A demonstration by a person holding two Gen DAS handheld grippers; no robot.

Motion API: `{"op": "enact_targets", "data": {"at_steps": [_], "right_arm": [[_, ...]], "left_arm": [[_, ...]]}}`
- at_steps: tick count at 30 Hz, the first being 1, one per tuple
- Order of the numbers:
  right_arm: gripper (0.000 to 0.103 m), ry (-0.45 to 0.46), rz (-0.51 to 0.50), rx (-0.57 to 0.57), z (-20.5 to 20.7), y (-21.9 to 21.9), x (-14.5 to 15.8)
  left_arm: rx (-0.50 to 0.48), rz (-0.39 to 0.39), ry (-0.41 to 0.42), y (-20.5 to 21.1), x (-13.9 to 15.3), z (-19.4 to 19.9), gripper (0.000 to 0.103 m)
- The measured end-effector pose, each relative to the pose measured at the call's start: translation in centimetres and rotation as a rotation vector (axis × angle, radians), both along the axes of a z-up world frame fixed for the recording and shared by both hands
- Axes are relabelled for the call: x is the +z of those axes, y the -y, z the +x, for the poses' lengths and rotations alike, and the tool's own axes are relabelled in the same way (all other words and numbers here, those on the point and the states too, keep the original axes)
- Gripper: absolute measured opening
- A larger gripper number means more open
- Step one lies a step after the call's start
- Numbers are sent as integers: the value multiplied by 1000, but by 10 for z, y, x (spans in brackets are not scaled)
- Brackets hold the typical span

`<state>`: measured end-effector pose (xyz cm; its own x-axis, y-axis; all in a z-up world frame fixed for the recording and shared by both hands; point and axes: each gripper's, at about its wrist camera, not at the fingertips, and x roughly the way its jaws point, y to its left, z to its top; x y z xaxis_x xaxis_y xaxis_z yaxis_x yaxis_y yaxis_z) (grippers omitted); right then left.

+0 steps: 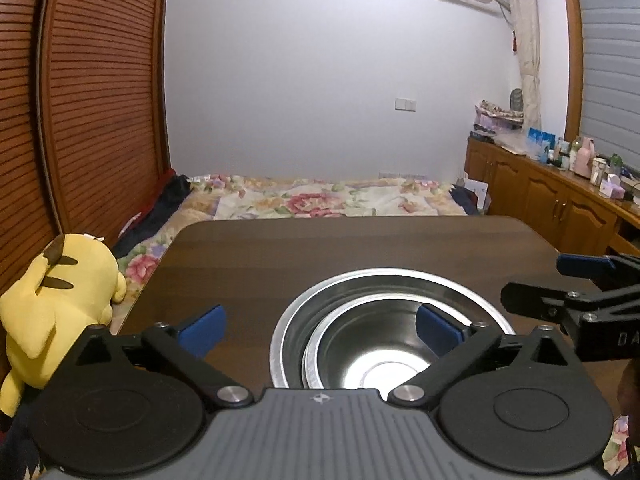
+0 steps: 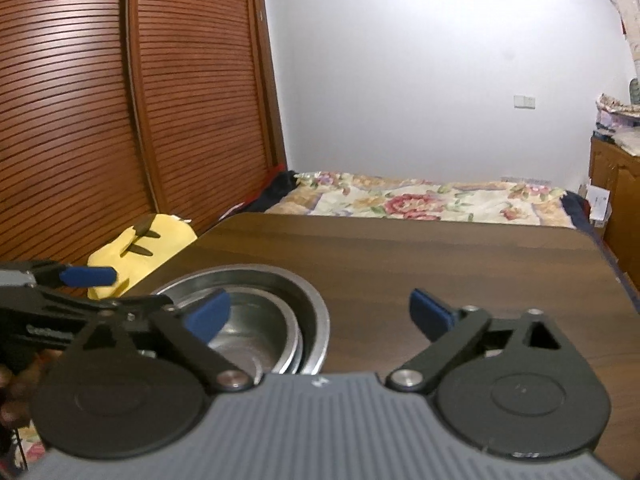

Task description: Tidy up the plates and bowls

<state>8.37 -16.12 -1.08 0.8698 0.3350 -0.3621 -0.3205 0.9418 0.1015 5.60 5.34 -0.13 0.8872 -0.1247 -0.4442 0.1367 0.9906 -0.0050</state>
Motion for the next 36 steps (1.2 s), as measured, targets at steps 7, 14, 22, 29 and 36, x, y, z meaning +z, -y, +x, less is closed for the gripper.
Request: {"op": "enact_targets", "data": {"at_steps": [7, 14, 22, 29, 36], "right_arm": [[103, 27, -2, -66, -10, 12, 7], [103, 53, 9, -127, -22, 27, 16], [103, 59, -1, -170, -32, 36, 24], [103, 58, 1, -204, -42, 41, 24], [103, 59, -9, -222, -51, 41, 20]], "left_arm": [[15, 34, 29, 13, 8, -5, 103], [31, 48, 34, 23, 14, -9, 103], [47, 53, 64, 31, 25, -22, 103], [38, 53, 66, 36, 24, -34, 103], [40, 41, 62, 36, 15, -47, 103]]}}
